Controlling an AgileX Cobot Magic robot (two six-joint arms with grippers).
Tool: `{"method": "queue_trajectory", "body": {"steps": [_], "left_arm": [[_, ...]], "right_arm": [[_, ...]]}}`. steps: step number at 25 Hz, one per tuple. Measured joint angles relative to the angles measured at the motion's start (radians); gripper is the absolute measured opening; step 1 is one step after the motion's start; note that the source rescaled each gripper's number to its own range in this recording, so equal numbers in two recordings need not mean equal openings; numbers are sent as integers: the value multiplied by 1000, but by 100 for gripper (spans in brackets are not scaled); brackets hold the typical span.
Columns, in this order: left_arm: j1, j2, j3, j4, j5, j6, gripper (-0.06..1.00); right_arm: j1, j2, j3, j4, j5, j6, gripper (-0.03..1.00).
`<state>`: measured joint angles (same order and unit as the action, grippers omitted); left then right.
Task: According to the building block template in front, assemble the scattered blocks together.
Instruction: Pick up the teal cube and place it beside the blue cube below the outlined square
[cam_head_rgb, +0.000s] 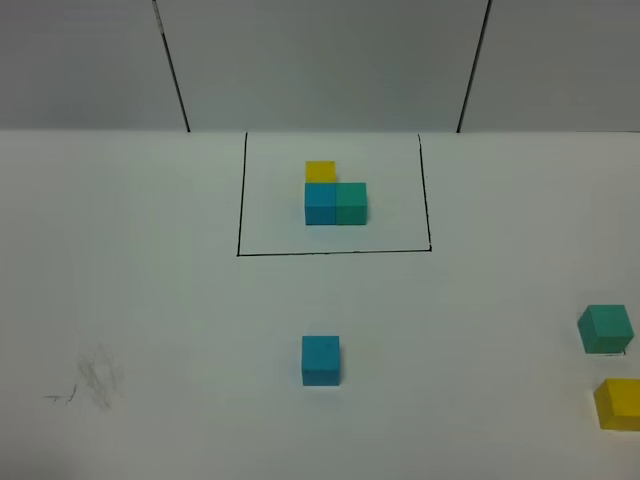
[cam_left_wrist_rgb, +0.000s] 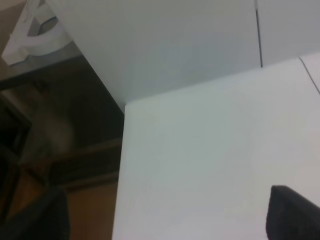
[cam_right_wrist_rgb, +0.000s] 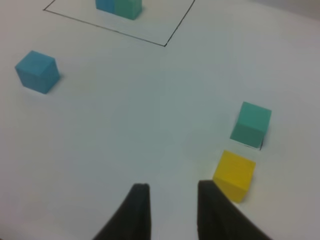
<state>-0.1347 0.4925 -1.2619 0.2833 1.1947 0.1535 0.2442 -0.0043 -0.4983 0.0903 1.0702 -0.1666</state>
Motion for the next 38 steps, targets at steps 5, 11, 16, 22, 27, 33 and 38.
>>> {"method": "queue_trajectory", "body": {"steps": [5,11,16,22,27,33,38], "left_arm": [[1,-185,132,-104,0,-32,84],[4,-327,279,-249,0,-64,82],[7,-410,426,-294,-7,-82,81],[8,-498,567,-325,-34,-85,80],[8,-498,675,-344,-83,-85,79],[8,-498,753,-346,-115,-85,79],[8,-498,754,-346,-120,-85,79]], "right_arm": [[0,0,0,0,0,0,0],[0,0,0,0,0,0,0],[0,0,0,0,0,0,0],[0,0,0,0,0,0,0],[0,0,0,0,0,0,0],[0,0,0,0,0,0,0],[0,0,0,0,0,0,0]]}}
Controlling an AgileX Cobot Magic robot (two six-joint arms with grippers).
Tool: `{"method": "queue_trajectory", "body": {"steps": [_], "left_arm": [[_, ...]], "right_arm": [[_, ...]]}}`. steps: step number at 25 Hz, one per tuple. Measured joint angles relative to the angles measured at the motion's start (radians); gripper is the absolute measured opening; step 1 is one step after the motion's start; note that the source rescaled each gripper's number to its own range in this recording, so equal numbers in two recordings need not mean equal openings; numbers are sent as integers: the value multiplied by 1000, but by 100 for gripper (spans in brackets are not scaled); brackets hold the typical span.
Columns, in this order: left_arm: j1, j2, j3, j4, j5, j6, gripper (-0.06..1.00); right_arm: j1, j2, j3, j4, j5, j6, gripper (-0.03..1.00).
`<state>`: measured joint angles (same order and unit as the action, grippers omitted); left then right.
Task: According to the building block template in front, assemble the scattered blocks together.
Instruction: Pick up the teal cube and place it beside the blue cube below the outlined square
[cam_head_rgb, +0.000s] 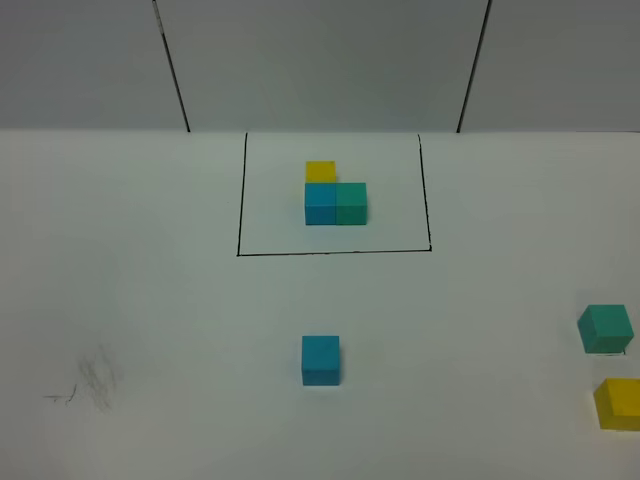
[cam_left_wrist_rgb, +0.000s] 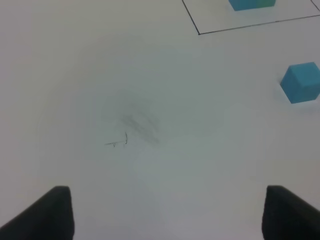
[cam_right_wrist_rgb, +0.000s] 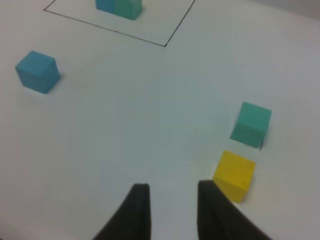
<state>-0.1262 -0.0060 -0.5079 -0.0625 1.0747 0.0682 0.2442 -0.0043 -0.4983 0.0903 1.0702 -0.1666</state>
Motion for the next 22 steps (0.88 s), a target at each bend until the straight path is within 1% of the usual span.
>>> {"method": "queue_trajectory", "body": {"steps": [4,10,17,19,22], "left_arm": [[4,0,1,-2,0,-1,79],[88,0,1,-2,-2,-1,78],[163,0,1,-3,-7,0,78],[177,0,1,-3,-7,0,78],[179,0,1,-3,-7,0,78]], "right_arm": [[0,0,0,0,0,0,0],[0,0,0,0,0,0,0],[0,-2,0,0,0,0,0],[0,-3,0,0,0,0,0],[0,-3,0,0,0,0,0]]}}
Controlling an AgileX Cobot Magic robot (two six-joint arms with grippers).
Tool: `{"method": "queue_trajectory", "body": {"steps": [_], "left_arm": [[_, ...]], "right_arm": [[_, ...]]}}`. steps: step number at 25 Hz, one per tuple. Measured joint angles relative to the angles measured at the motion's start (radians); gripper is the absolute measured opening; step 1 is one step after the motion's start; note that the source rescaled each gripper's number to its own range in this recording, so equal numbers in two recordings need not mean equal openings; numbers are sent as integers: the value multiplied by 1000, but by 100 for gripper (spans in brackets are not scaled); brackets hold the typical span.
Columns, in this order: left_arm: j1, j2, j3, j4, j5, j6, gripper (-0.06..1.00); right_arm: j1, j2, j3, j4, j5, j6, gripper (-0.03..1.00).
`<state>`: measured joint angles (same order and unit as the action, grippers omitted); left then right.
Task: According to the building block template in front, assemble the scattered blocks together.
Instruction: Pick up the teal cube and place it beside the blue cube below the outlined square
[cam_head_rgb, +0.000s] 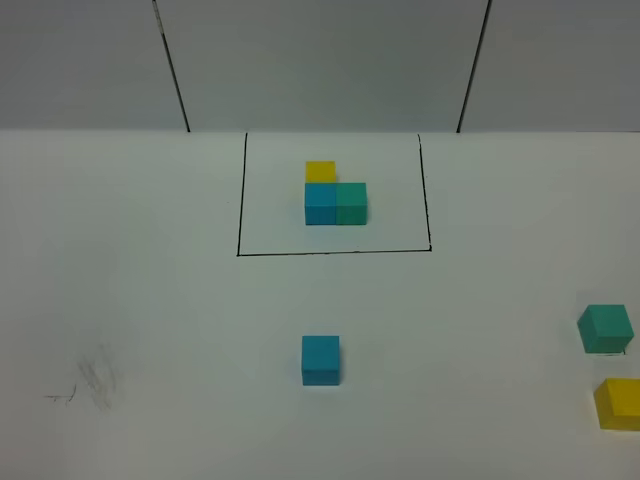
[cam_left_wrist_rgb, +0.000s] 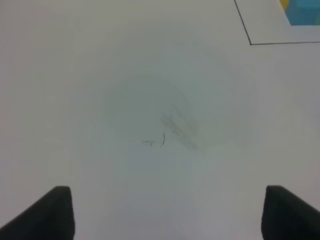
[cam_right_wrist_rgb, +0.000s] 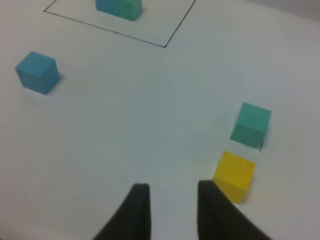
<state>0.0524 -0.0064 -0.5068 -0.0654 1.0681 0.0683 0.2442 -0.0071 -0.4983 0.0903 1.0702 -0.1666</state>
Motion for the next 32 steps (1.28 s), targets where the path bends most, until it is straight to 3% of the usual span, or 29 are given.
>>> {"method": "queue_trajectory", "body": {"steps": [15,22,32], "left_arm": [[0,0,0,0,0,0,78],[0,0,0,0,0,0,78],[0,0,0,0,0,0,77]], "right_arm": [[0,0,0,0,0,4,0],[-1,0,1,-34,0,154,0],[-78,30,2,-57,-2,183,0]]}}
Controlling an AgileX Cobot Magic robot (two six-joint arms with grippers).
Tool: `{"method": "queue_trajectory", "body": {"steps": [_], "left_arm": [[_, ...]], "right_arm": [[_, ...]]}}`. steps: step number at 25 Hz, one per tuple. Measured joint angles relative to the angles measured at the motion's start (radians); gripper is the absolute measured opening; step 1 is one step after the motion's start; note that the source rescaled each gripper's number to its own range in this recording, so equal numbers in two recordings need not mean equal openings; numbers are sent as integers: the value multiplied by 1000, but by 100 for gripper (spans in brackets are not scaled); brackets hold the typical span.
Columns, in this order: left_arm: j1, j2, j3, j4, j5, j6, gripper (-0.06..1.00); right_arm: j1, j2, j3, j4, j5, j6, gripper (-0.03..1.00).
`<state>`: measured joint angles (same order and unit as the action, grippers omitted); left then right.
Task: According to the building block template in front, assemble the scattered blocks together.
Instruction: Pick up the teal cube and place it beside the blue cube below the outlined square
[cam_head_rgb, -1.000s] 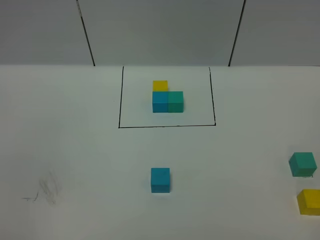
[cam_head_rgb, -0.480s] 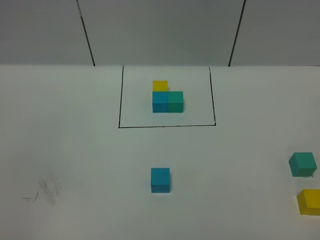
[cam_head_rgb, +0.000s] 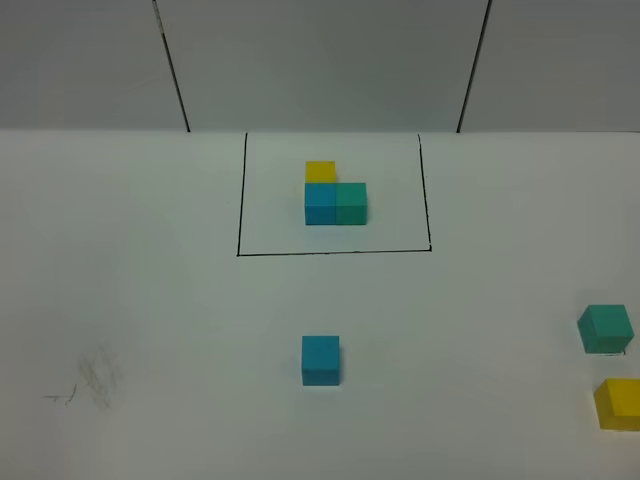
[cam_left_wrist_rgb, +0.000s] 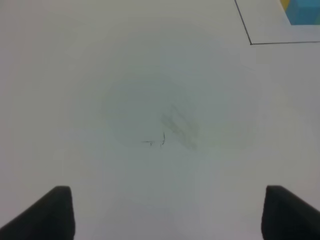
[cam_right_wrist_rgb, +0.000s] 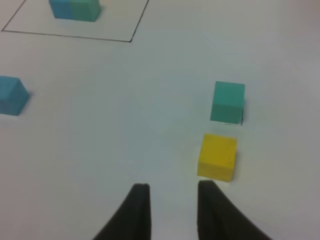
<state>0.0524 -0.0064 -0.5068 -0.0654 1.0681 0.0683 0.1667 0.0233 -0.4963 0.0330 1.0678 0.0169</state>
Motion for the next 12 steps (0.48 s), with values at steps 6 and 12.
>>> {"method": "queue_trajectory", "body": {"steps": [6,12], "left_arm": [[0,0,0,0,0,0,77],[0,0,0,0,0,0,77]], "right_arm": [[-58,54,-11,-22,-29,1,1],[-62,201,-77,-22,-54,0,13]]}}
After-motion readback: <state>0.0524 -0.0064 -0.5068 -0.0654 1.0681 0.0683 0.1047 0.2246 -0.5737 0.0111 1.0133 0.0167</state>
